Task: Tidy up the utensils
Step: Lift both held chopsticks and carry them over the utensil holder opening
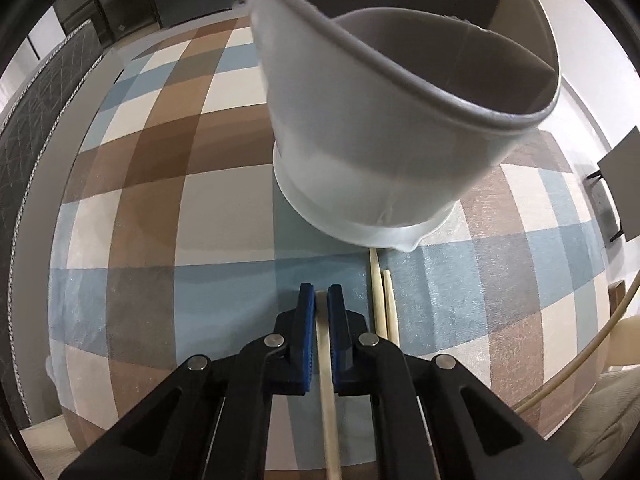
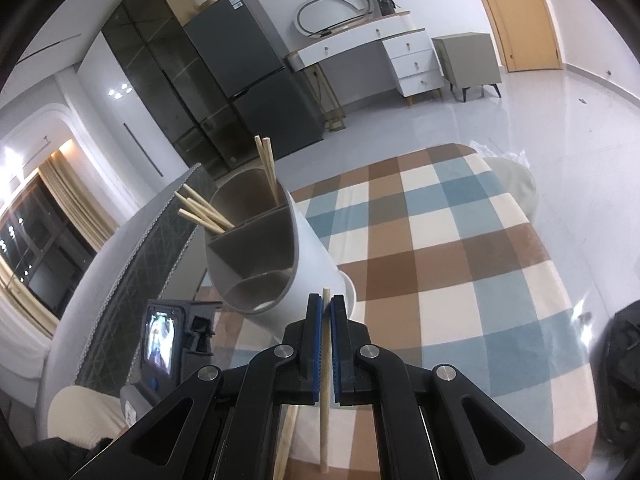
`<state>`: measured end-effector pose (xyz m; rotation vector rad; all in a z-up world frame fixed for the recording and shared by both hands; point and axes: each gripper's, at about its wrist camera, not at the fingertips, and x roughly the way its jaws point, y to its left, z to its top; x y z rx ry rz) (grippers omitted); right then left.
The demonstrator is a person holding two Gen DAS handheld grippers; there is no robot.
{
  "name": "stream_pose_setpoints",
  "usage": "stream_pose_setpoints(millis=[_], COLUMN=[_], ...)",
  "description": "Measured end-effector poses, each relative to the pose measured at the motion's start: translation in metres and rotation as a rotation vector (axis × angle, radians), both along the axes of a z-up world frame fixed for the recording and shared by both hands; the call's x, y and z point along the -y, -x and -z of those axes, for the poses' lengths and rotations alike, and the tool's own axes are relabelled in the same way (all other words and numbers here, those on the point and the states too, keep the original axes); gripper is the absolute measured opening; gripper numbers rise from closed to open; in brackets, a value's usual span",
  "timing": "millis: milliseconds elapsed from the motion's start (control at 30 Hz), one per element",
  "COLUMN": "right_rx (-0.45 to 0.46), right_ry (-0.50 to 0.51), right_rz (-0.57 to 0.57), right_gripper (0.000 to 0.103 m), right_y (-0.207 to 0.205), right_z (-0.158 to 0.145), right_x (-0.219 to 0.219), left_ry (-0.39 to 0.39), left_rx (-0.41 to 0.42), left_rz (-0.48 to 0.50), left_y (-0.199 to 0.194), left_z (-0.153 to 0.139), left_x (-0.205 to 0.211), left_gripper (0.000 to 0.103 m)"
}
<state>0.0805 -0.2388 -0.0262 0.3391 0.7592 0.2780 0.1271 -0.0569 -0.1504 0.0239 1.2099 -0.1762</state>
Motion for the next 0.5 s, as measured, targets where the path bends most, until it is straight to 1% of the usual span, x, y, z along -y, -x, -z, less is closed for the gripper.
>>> stream_pose_setpoints(millis=[33,67,167,233,400,500], right_rx=[0.001,0.004,0.015,0.023,0.070,0.094], right_ry=[0.000,0.008,0.025,0.037,0.082,0.114], right_rz=[-0.001,0.000,-0.002,-0.002,-0.010,0.002], right_gripper=[0.003,0.003,0.003,0.003,0.003,0.003], right_y=[0.001,0.003,0.009,0.012,0.028,0.039], right_z=[0.000,-0.001,-0.004,-0.007,-0.017,-0.022], right_x=[-0.001,-0.002,-0.006,-0.010,-0.022,-0.027], left_ry=[0.033,0.048,0.084,0.138,0.210,0.235], left_rx=[-0.013,-0.014,0.028,0.073,0.263,0.366], left_rz=[-0.005,-0.011,-0.031,-0.053,-0.094,-0.092], left_y=[0.000,-0.001,0.004,0.013,0.038,0.055], left_z=[0.000,-0.002,-0.012,-0.023,-0.067,-0.092], left_x=[-0.003,-0.003,-0.013,-0.023,-0.044,-0.051], left_gripper=[0.002,0.002,0.002,0.002,0.002,0.002])
